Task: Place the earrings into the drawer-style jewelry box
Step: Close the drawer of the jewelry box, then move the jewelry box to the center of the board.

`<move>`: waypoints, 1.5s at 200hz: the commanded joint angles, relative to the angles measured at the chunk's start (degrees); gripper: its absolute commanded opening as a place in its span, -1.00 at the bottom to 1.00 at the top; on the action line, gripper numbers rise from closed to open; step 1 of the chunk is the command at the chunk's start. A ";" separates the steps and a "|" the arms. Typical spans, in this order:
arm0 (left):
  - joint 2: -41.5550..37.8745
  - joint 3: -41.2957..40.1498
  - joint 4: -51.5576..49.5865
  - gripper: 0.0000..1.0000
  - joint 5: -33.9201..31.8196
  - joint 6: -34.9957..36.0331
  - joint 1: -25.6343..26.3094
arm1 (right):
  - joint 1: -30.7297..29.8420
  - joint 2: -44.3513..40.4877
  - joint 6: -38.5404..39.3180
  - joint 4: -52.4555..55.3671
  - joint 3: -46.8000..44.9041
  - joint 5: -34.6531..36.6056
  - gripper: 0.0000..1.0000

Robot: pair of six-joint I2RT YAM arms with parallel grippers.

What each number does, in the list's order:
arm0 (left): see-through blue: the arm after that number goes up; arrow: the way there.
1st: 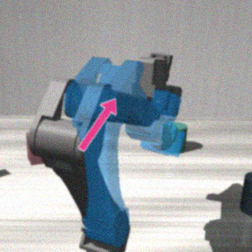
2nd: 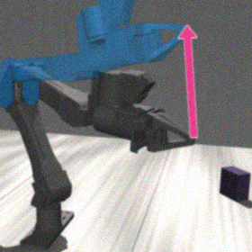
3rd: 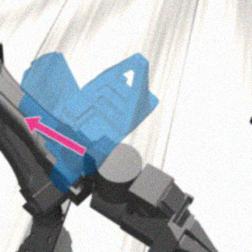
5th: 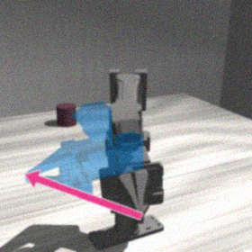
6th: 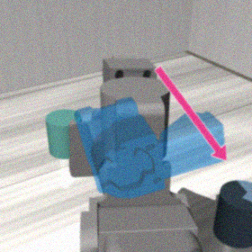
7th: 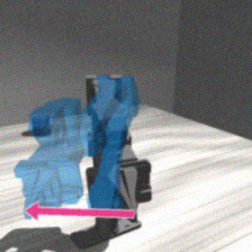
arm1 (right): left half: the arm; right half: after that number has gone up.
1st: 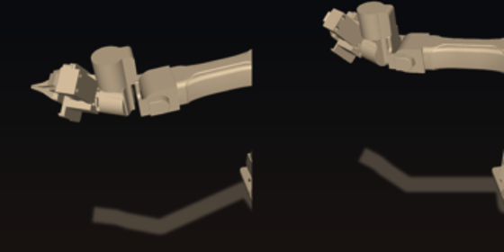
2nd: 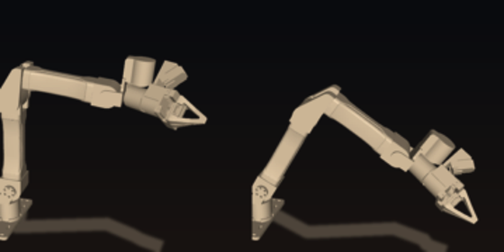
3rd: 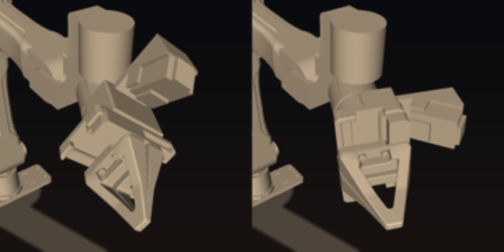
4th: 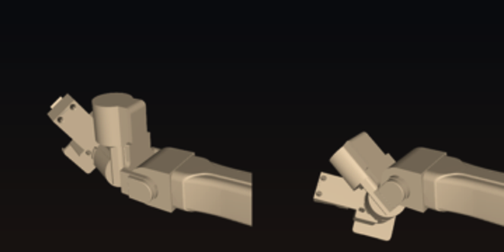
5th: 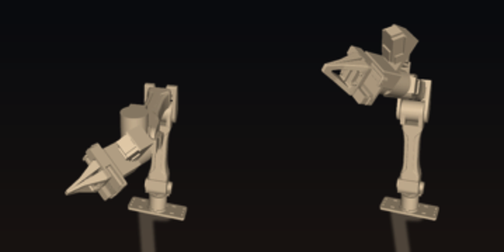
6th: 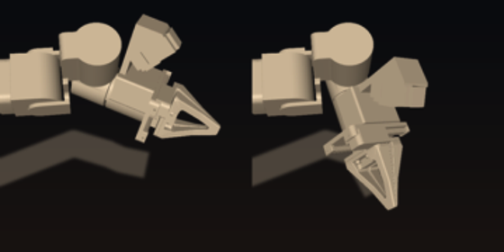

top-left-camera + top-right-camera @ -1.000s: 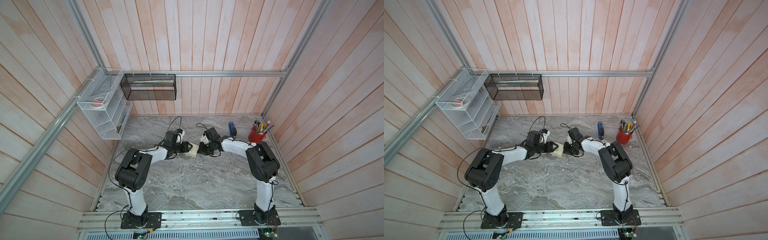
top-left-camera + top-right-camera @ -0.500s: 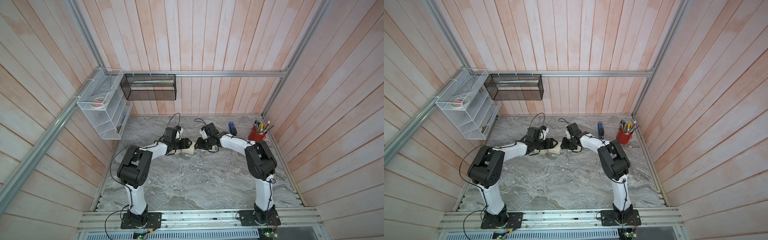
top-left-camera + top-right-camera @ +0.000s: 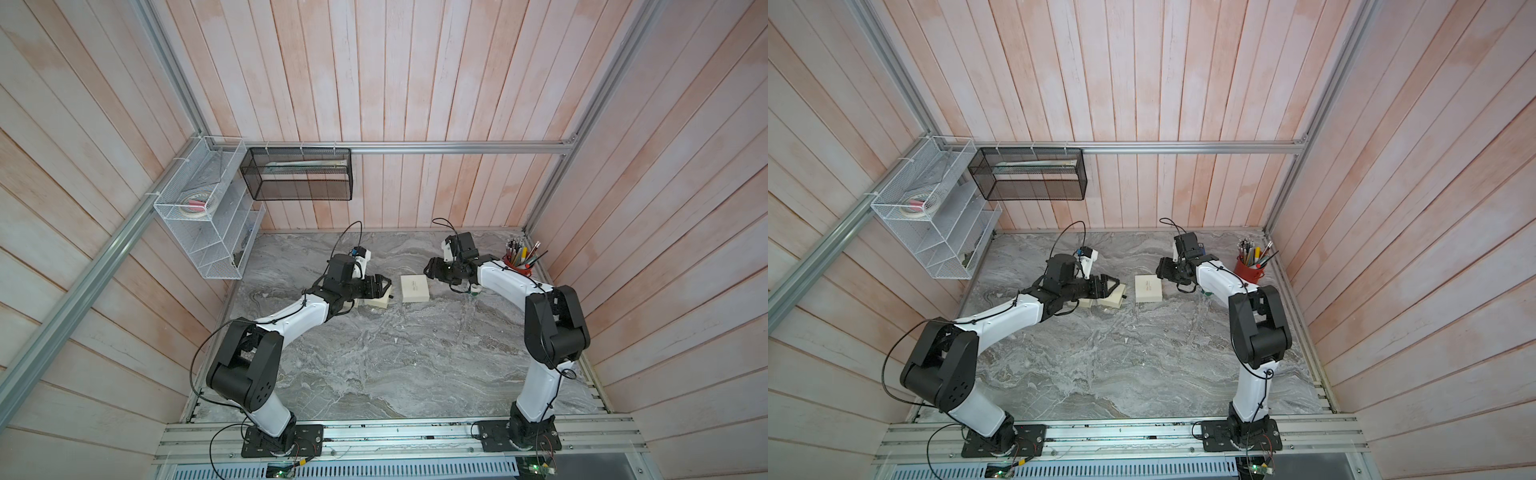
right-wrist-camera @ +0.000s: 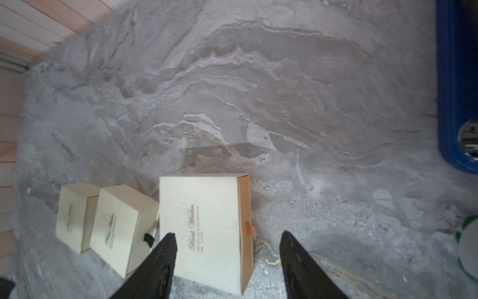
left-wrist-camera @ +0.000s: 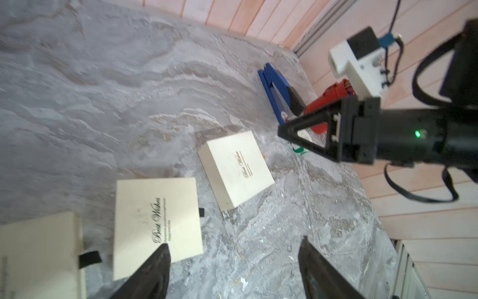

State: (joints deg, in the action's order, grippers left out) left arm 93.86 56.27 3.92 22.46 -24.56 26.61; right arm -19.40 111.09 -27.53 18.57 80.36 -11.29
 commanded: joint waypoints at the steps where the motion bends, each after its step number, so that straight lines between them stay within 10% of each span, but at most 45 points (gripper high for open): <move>1: -0.37 -1.94 4.46 0.57 0.53 -2.91 1.08 | -0.47 4.20 3.08 3.62 3.31 1.21 0.42; 169: -1.37 -3.98 2.77 0.57 -0.58 -2.68 1.21 | -1.10 7.89 11.61 -0.89 -0.55 -11.68 -0.10; 300: -10.54 -14.12 0.32 0.57 -5.41 -6.15 0.46 | -11.44 3.74 18.32 2.03 -9.98 -13.45 -0.13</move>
State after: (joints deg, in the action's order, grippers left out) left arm 86.39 44.95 5.34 19.35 -28.62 27.79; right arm -28.86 114.96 -9.37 14.81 75.20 -25.41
